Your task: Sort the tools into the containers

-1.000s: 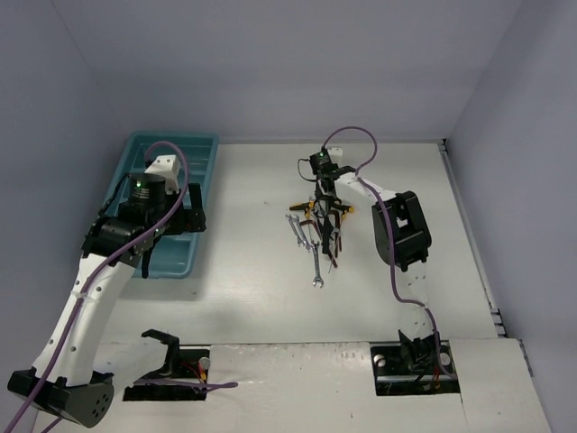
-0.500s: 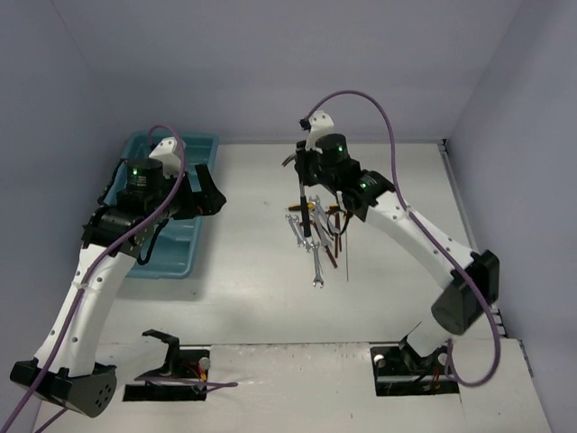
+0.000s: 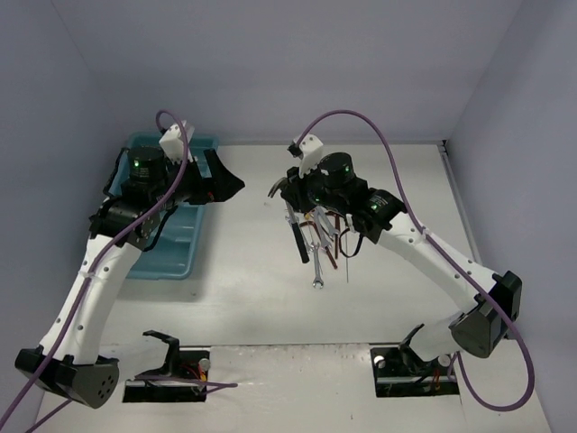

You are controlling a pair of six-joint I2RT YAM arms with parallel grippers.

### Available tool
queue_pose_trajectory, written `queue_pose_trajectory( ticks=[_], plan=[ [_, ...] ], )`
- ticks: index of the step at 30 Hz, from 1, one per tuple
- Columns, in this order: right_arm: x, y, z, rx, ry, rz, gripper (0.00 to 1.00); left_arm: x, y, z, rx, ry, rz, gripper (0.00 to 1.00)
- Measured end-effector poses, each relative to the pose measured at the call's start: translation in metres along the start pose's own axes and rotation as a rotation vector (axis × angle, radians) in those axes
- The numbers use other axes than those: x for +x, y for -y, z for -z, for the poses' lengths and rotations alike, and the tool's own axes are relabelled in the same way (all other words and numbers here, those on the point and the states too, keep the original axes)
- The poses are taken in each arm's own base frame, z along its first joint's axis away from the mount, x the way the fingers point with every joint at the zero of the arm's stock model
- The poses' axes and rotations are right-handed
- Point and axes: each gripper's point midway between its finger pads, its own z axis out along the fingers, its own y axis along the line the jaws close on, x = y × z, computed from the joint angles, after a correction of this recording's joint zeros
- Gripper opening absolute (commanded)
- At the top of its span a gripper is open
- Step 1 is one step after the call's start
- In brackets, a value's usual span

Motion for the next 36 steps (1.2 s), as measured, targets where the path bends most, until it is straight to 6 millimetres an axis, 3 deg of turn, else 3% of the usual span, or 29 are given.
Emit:
queue_pose_trajectory(
  ticks=[3, 12, 19, 30, 36],
  plan=[
    [-0.003, -0.013, 0.006, -0.057, 0.009, 0.013, 0.0, -0.003, 0.01, -0.007, 0.051, -0.014, -0.005, 0.86],
    [-0.007, -0.036, 0.015, -0.159, 0.021, 0.036, 0.0, 0.008, 0.044, -0.028, 0.176, -0.076, 0.011, 0.65],
    [-0.003, -0.04, 0.015, -0.175, 0.012, 0.041, 0.0, 0.011, 0.069, -0.034, 0.253, -0.073, 0.015, 0.63],
    [0.001, -0.043, 0.011, -0.18, -0.001, 0.042, 0.0, 0.033, 0.057, -0.063, 0.22, -0.14, 0.034, 0.58],
    [0.005, -0.044, 0.007, -0.184, -0.015, 0.042, 0.0, 0.041, 0.057, -0.07, 0.214, -0.161, 0.031, 0.47]
  ],
)
